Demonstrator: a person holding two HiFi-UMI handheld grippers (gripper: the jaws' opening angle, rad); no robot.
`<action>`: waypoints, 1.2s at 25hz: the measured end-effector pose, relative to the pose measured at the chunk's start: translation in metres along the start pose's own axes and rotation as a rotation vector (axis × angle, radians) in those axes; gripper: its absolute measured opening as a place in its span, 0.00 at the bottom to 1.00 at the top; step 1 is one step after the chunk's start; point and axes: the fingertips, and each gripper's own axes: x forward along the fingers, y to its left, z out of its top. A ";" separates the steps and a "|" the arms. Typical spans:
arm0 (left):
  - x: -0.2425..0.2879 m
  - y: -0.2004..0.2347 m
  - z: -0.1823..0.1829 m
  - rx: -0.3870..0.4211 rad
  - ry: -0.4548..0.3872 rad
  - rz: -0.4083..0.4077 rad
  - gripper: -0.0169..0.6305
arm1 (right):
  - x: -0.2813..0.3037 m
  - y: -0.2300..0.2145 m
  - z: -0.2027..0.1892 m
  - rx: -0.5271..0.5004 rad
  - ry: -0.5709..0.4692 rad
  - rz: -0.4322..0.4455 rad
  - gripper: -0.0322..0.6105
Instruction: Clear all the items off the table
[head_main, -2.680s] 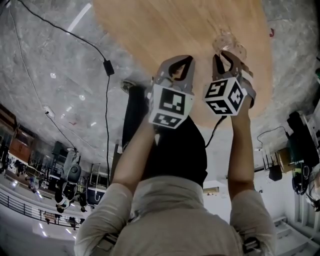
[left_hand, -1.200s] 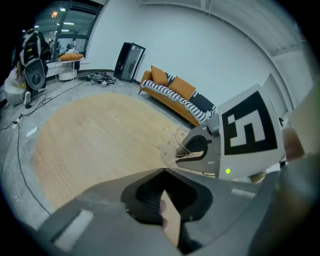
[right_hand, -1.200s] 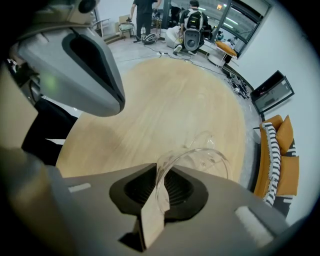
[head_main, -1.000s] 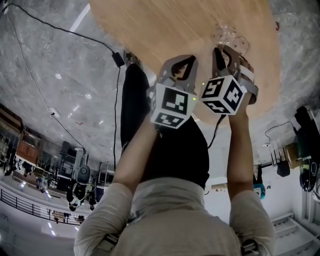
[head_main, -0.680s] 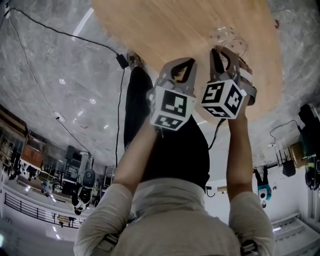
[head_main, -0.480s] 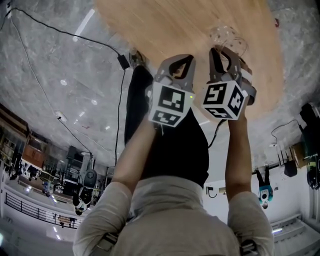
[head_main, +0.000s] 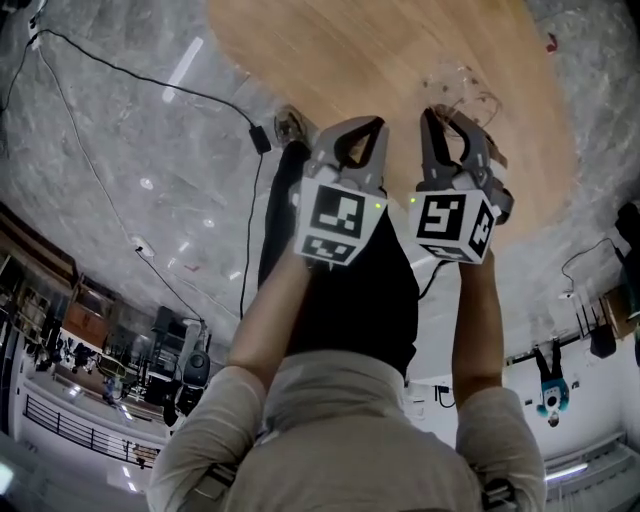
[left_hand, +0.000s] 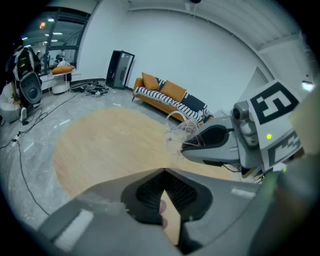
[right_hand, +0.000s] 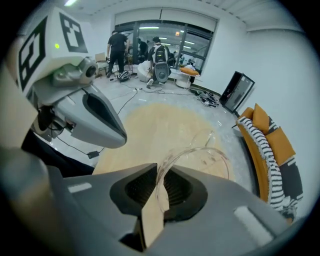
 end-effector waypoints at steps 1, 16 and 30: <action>-0.004 -0.003 0.004 0.008 -0.007 -0.003 0.06 | -0.006 -0.001 0.001 0.030 -0.021 -0.006 0.13; -0.098 -0.046 0.072 0.176 -0.093 -0.037 0.06 | -0.128 -0.010 0.067 0.285 -0.237 -0.160 0.13; -0.209 -0.117 0.153 0.428 -0.277 -0.142 0.06 | -0.283 -0.010 0.122 0.393 -0.444 -0.407 0.12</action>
